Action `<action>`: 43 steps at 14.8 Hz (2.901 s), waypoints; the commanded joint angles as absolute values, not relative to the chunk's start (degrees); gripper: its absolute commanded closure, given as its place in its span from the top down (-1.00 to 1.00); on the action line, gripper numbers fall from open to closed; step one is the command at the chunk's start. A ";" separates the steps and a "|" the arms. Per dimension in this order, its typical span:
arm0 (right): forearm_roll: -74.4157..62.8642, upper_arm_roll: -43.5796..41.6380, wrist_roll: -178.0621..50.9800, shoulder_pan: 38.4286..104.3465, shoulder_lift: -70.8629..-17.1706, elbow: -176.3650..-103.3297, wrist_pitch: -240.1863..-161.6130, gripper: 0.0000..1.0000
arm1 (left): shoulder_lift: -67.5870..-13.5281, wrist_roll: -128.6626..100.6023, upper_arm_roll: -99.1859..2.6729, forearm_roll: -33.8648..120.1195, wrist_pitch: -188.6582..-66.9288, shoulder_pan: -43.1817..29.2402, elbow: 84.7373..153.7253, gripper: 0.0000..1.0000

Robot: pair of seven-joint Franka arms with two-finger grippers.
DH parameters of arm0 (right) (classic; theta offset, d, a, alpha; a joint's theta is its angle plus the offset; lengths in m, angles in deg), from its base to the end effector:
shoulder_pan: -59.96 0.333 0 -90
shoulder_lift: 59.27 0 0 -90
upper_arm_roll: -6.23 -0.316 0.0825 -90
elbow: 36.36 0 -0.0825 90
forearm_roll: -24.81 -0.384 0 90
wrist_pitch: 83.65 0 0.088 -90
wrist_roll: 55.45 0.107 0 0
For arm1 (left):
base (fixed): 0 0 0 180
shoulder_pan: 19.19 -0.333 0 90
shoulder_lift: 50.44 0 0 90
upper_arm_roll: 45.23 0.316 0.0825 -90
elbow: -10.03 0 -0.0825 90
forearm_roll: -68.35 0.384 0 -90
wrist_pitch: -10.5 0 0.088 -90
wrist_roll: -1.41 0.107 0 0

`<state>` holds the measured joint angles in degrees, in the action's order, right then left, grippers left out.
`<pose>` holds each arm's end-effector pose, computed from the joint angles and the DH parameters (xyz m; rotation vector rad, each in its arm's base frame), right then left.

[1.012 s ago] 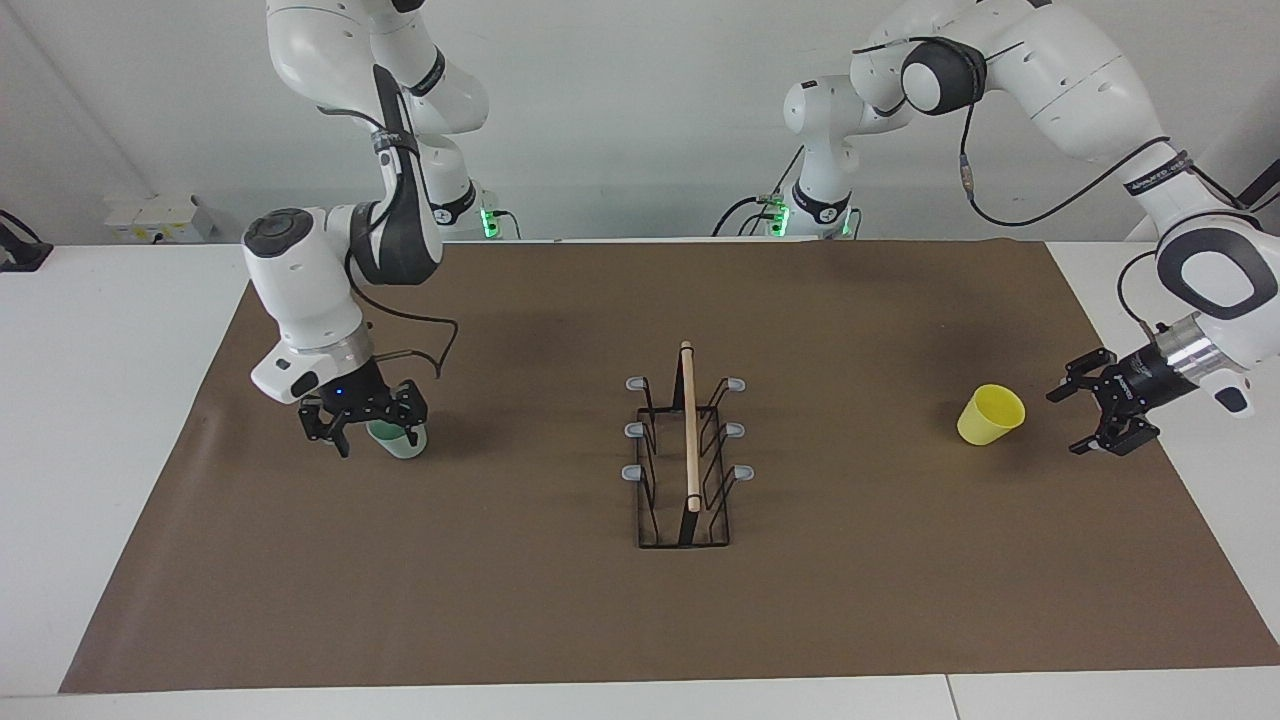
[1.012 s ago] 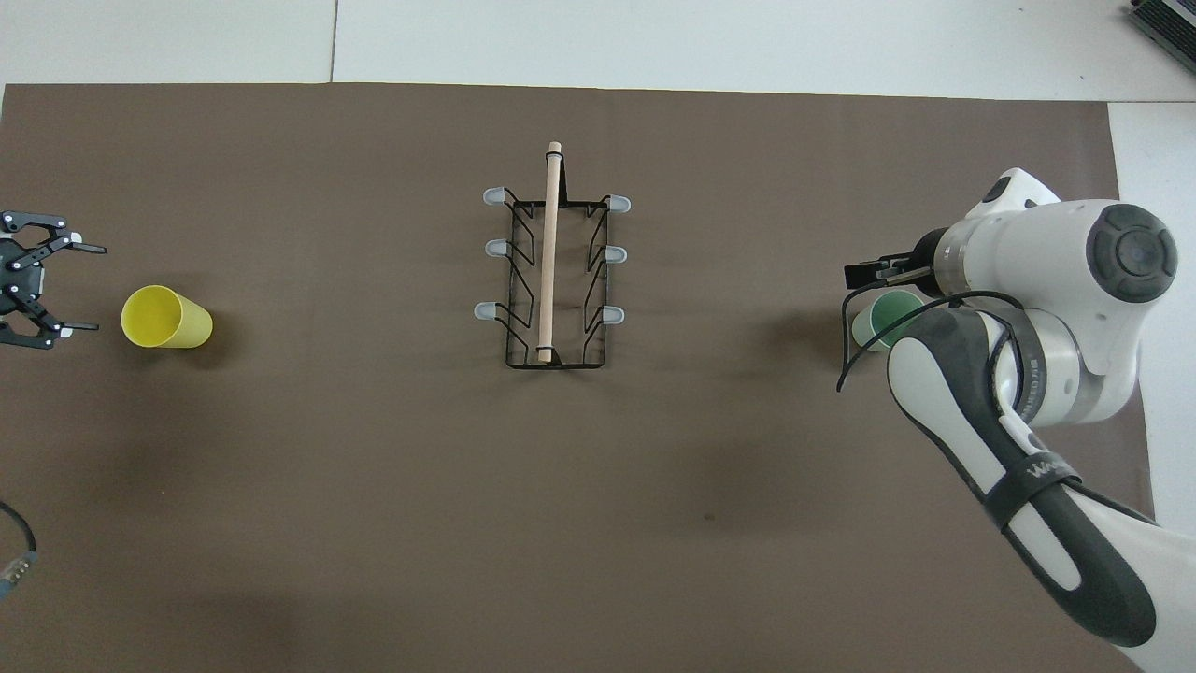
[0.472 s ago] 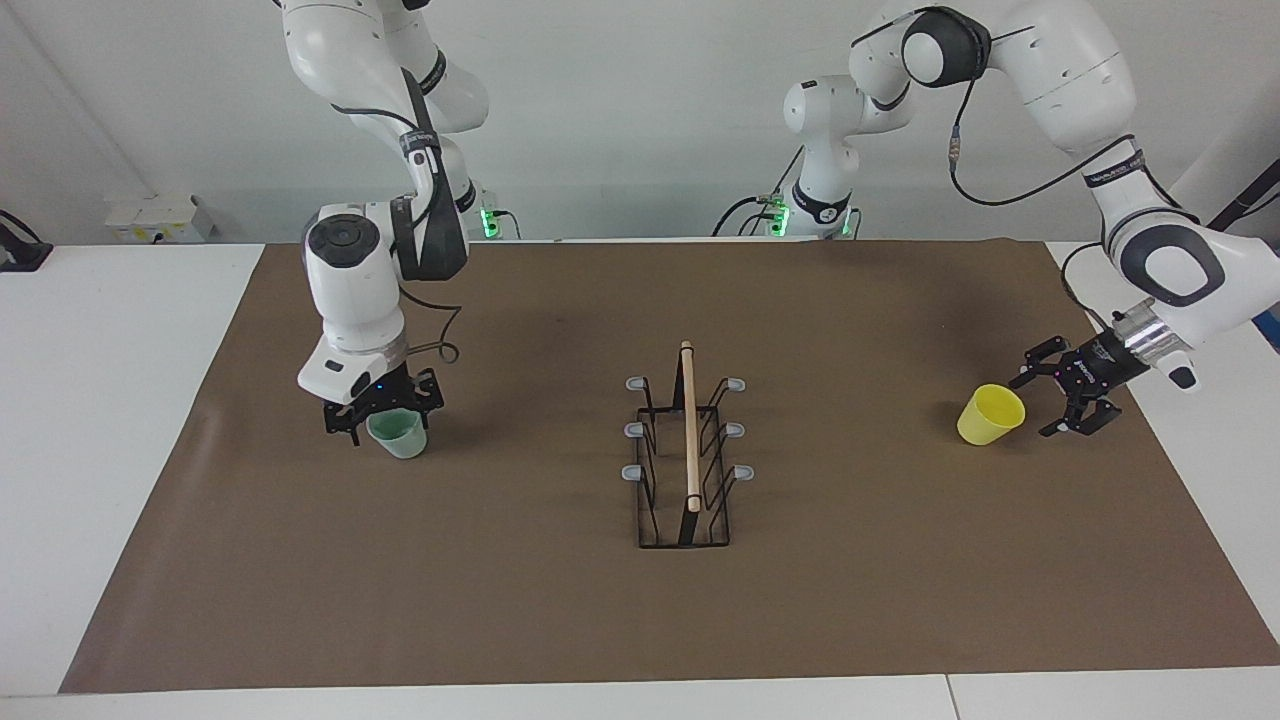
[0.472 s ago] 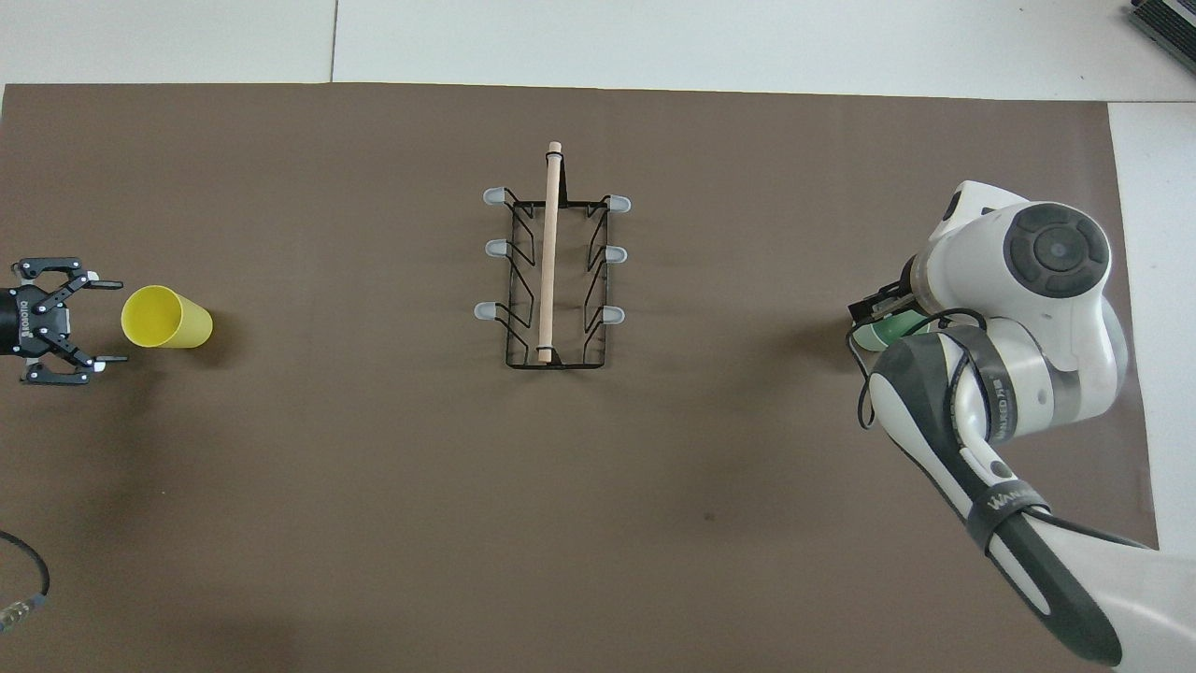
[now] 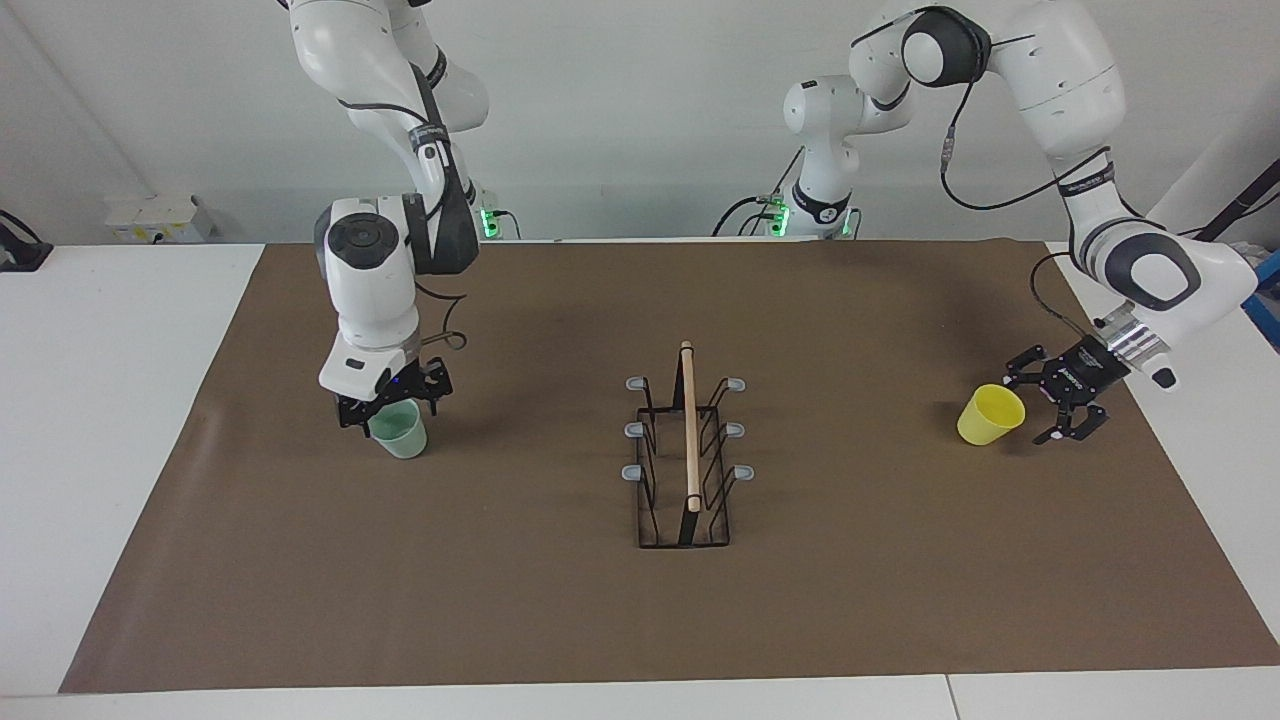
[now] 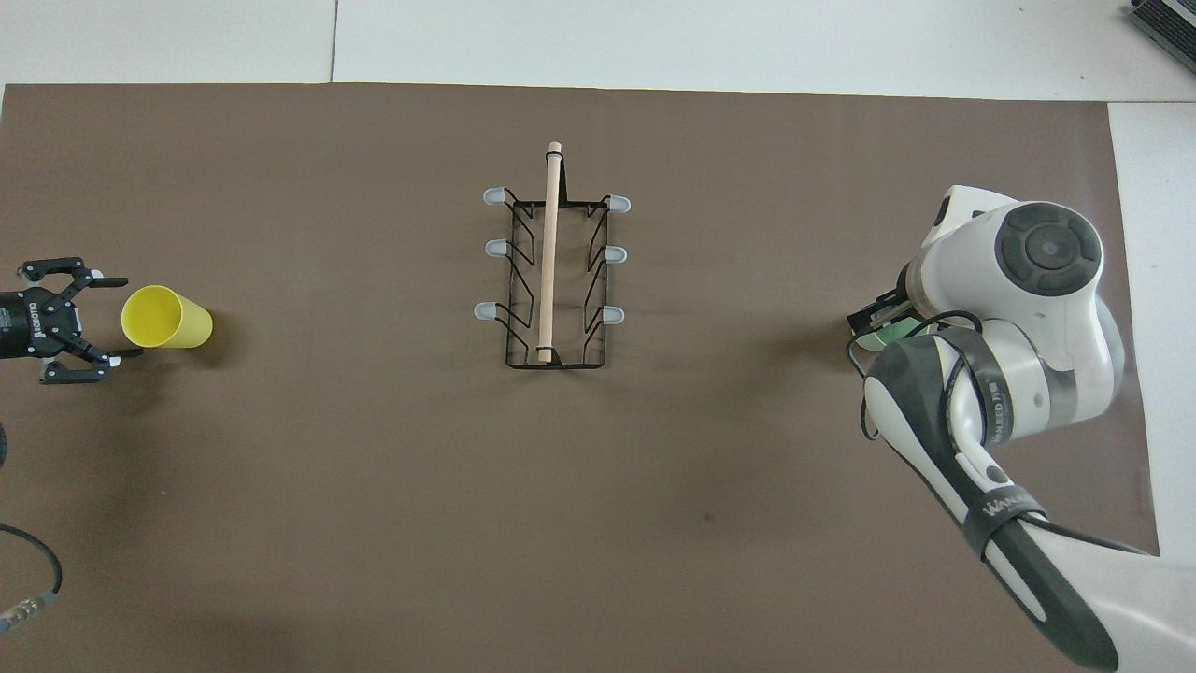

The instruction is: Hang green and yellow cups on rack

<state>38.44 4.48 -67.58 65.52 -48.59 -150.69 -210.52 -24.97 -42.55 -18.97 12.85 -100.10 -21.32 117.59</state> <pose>0.5897 0.0673 0.3722 2.8691 0.7002 0.0368 0.5695 0.2251 0.2853 1.5924 1.9345 -0.4752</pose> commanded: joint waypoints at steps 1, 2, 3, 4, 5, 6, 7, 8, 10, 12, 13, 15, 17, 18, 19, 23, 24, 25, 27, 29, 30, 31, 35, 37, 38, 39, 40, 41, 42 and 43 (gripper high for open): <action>40.97 4.30 -67.41 67.16 -50.30 -151.06 -206.10 1.00 | -26.18 -42.71 -18.95 10.70 -100.86 -20.69 120.16 1.00; 43.77 4.30 -67.41 68.30 -50.22 -151.14 -204.95 1.00 | -26.10 -42.80 -18.95 10.70 -100.68 -19.81 120.16 1.00; 46.58 4.30 -67.41 68.83 -50.22 -151.58 -204.42 1.00 | -26.27 -42.71 -18.95 10.70 -100.77 -19.19 120.86 1.00; 48.09 4.30 -67.41 69.54 -50.30 -152.28 -203.98 1.00 | -26.45 -42.62 -19.04 10.70 -100.68 -19.10 121.12 1.00; 49.41 4.30 -67.49 70.33 -50.31 -152.37 -202.67 1.00 | -26.45 -42.62 -19.04 10.70 -100.68 -19.01 121.13 1.00; 51.60 4.30 -68.02 70.25 -50.48 -153.24 -202.22 1.00 | -26.45 -42.53 -19.04 10.61 -100.77 -18.58 121.21 1.00; 54.14 4.30 -70.02 70.25 -50.92 -153.69 -201.96 1.00 | -26.45 -42.45 -19.04 10.61 -100.94 -18.49 121.21 1.00; 55.74 4.30 -71.35 70.51 -51.18 -153.87 -201.34 1.00 | -26.45 -42.36 -19.04 10.69 -100.94 -18.48 121.21 1.00; 58.03 4.30 -71.71 70.51 -51.45 -154.39 -201.25 1.00 | -26.45 -41.92 -19.04 10.61 -101.03 -18.48 121.30 1.00; 58.21 4.30 -76.35 70.51 -51.45 -154.22 -201.08 1.00 | -26.45 -41.66 -19.04 10.70 -101.82 -18.31 121.91 1.00; 58.21 4.30 -76.98 70.60 -51.45 -154.22 -200.03 1.00 | -26.45 -41.65 -19.12 10.61 -102.26 -18.22 122.09 1.00; 59.00 4.30 -76.99 71.21 -51.89 -154.22 -198.18 1.00 | -26.54 -41.57 -19.13 10.61 -102.87 -17.52 122.79 1.00; 59.62 4.30 -77.42 70.78 -51.71 -154.22 -198.79 1.00 | -26.62 -41.57 -19.13 10.43 -103.23 -17.43 123.15 1.00; 61.10 4.30 -77.51 70.77 -51.36 -154.13 -198.44 1.00 | -26.62 -41.57 -19.13 10.43 -103.23 -17.34 123.15 1.00; 64.07 4.30 -77.60 71.12 -50.58 -154.22 -198.26 1.00 | -26.62 -41.57 -19.21 10.43 -103.32 -17.25 123.41 1.00; 68.75 4.30 -77.52 71.30 -47.94 -154.66 -197.65 1.00 | -26.80 -40.00 -19.21 10.35 -103.23 -17.08 123.41 0.94; 69.19 4.21 -77.52 71.47 -47.15 -154.57 -197.65 1.00 | -27.06 -39.72 -19.21 10.34 -103.32 -17.08 123.41 0.86; 69.98 4.30 -77.34 72.17 -46.10 -154.40 -197.56 1.00 | -27.06 -39.46 -19.21 10.34 -103.58 -16.99 123.50 0.70; 71.47 4.30 -76.81 73.67 -44.69 -154.13 -197.21 1.00 | -27.15 -39.28 -19.39 9.74 -103.49 -17.08 123.50 -0.17; 73.58 4.30 -76.64 74.72 -43.54 -153.96 -196.24 1.00 | -27.15 -39.28 -19.39 8.33 -103.23 -17.08 123.41 -1.00; 74.46 4.30 -76.55 75.08 -43.02 -153.96 -196.15 1.00 | -27.24 -39.28 -19.30 8.24 -103.14 -17.08 122.98 -1.00; 75.69 4.30 -76.64 75.25 -42.75 -153.87 -196.07 1.00 | -27.50 -39.28 -19.21 8.23 -103.31 -17.08 122.54 -1.00; 78.86 4.21 -76.72 75.60 -42.75 -153.96 -193.27 1.00 | -27.41 -39.55 -19.13 8.58 -102.88 -17.08 117.80 -1.00; 78.95 4.21 -76.81 77.53 -42.92 -153.17 -189.67 1.00 | -27.33 -39.72 -19.21 9.02 -103.23 -16.73 116.12 -1.00; 79.04 4.21 -77.33 77.80 -43.01 -152.30 -188.17 1.00 | -27.33 -40.07 -19.13 9.20 -103.40 -16.55 115.16 -1.00; 79.04 4.21 -77.60 77.89 -43.01 -151.76 -187.81 1.00 | -27.41 -40.16 -19.13 9.98 -103.58 -16.12 114.54 -1.00; 79.30 4.21 -77.60 77.89 -43.01 -151.41 -187.89 1.00 | -27.59 -40.07 -19.13 11.04 -103.67 -16.02 113.84 -1.00; 80.35 4.21 -77.60 77.81 -42.92 -151.41 -188.41 1.00 | -27.85 -39.98 -19.13 12.35 -103.93 -15.76 113.22 -1.00; 81.40 4.21 -77.60 77.72 -42.84 -151.32 -188.68 1.00 | -28.03 -40.07 -19.04 14.63 -104.98 -14.89 113.04 -1.00; 83.68 4.21 -77.86 77.63 -42.75 -151.32 -188.94 1.00 | -29.25 -39.90 -19.04 16.65 -106.03 -14.71 112.95 -1.00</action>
<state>80.06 4.39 -76.60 78.19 -42.96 -151.68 -188.83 -27.30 -40.07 -19.68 13.17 -103.90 -16.17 112.87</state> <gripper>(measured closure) 0.000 0.339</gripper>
